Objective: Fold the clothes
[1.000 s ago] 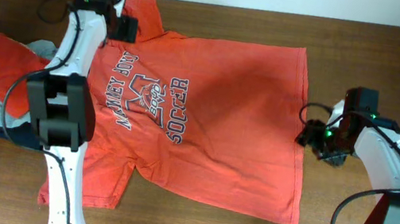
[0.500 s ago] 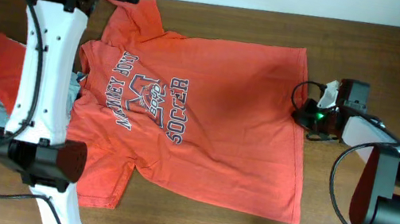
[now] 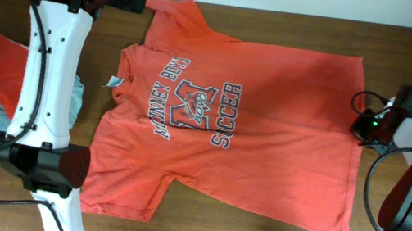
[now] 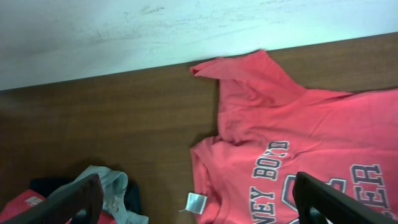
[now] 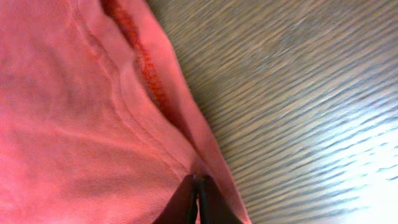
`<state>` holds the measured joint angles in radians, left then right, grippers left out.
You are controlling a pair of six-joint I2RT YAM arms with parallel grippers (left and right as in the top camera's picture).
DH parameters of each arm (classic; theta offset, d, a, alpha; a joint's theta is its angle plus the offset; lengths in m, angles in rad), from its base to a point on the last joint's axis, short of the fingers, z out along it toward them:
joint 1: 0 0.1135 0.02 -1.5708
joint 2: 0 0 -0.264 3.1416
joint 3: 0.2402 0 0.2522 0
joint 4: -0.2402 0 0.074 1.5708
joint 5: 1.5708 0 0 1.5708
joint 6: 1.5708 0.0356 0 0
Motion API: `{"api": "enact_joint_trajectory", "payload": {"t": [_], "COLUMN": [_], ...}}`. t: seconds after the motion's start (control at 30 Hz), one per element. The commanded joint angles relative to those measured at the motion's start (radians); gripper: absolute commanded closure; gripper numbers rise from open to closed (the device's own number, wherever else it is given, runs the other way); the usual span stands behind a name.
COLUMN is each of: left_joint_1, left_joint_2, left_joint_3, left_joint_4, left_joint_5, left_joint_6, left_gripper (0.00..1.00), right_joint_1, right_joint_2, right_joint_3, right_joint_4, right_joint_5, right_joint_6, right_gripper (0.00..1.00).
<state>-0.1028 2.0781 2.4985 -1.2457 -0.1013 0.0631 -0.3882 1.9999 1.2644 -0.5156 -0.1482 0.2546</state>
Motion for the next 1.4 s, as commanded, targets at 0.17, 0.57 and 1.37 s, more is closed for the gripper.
{"api": "enact_joint_trajectory", "payload": {"t": [0.17, 0.57, 1.37], "left_joint_1": [-0.002, 0.098, 0.289], "left_joint_2": [-0.014, -0.278, -0.346], "left_joint_3": [0.004, 0.003, -1.142], "left_joint_4": [-0.078, -0.366, -0.203], "left_joint_5": [0.009, -0.019, 0.222], "left_joint_6": [0.015, 0.013, -0.105], "left_gripper": [0.02, 0.02, 0.03], "right_joint_1": [-0.018, -0.077, -0.076], "right_joint_2": [-0.023, -0.407, -0.523], "right_joint_3": [0.161, 0.254, 0.223], "right_joint_4": [-0.187, -0.483, -1.003], "right_joint_5": [-0.218, -0.350, -0.238], "right_joint_6": [-0.094, -0.094, -0.181], "right_gripper": [0.43, 0.25, 0.19]}}
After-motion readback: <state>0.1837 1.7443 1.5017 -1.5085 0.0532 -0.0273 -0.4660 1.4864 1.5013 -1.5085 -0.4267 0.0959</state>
